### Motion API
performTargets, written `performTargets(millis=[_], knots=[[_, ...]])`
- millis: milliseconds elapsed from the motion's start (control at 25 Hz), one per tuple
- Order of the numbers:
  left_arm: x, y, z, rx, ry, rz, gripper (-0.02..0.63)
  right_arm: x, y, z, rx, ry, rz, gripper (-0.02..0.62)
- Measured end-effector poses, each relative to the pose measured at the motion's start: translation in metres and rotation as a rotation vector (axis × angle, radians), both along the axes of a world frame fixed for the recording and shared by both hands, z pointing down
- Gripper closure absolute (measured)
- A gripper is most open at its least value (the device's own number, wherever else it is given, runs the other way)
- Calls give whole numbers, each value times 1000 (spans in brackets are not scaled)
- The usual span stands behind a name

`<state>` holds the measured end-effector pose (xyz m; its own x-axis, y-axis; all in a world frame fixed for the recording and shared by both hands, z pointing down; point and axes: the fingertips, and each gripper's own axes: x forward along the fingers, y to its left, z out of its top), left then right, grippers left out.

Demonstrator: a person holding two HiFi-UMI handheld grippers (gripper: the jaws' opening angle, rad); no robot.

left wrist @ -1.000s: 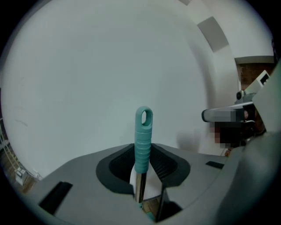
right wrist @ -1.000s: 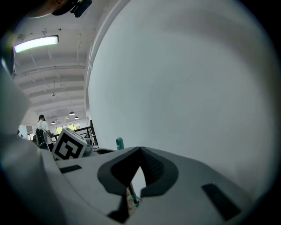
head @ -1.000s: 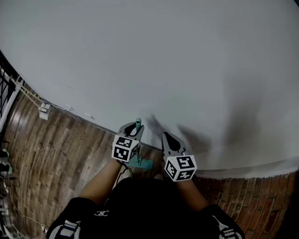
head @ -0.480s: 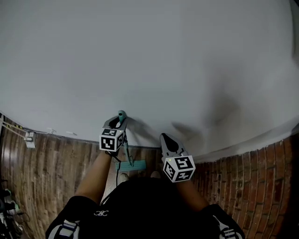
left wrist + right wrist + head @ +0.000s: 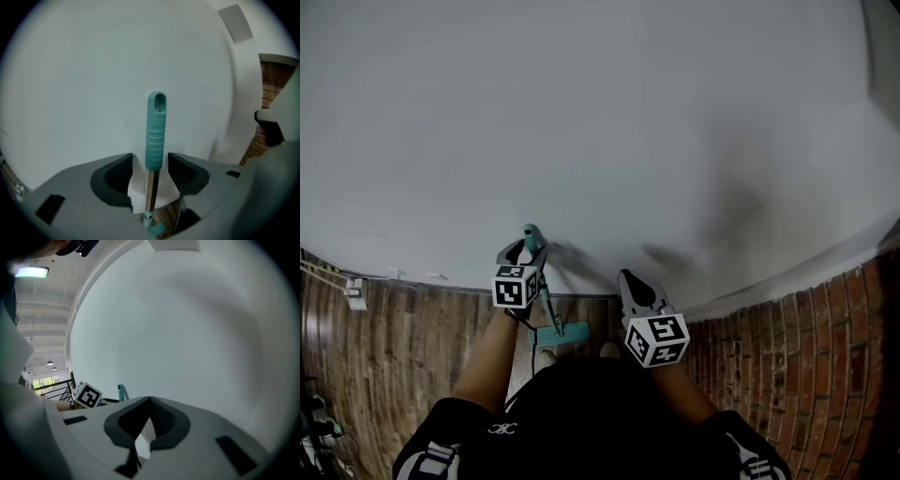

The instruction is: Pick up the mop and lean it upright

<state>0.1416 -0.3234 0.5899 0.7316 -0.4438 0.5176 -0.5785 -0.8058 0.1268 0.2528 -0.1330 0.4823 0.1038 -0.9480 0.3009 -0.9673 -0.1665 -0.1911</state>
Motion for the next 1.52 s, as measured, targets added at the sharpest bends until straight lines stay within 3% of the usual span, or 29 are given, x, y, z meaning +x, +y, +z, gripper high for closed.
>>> performTargets(millis=[200, 280, 320, 360, 440, 600, 800, 1080, 1520], knots=[[-20, 11, -10, 38, 28, -43, 385, -7, -6, 6, -9, -10, -35, 581], [-32, 17, -13, 15, 22, -75, 393, -12, -11, 7, -7, -14, -60, 581], [-39, 22, -14, -16, 14, -94, 466, -16, -14, 7, -5, -16, -77, 581], [-45, 28, -15, -46, 4, -109, 609, -21, -17, 7, -2, -17, -95, 581], [-52, 40, -23, -62, 1, -109, 609, -29, -25, 6, 3, -19, -129, 581], [-60, 61, -52, 4, 31, -87, 611, -48, -42, 4, 14, -18, -189, 581], [-75, 83, -76, 25, 92, -114, 611, -71, -54, 2, 33, -17, -259, 581], [-97, 93, -84, 28, 109, -169, 611, -93, -60, -1, 48, 0, -325, 581], [-114, 103, -75, 0, 93, -188, 609, -109, -55, 2, 40, -14, -352, 581]])
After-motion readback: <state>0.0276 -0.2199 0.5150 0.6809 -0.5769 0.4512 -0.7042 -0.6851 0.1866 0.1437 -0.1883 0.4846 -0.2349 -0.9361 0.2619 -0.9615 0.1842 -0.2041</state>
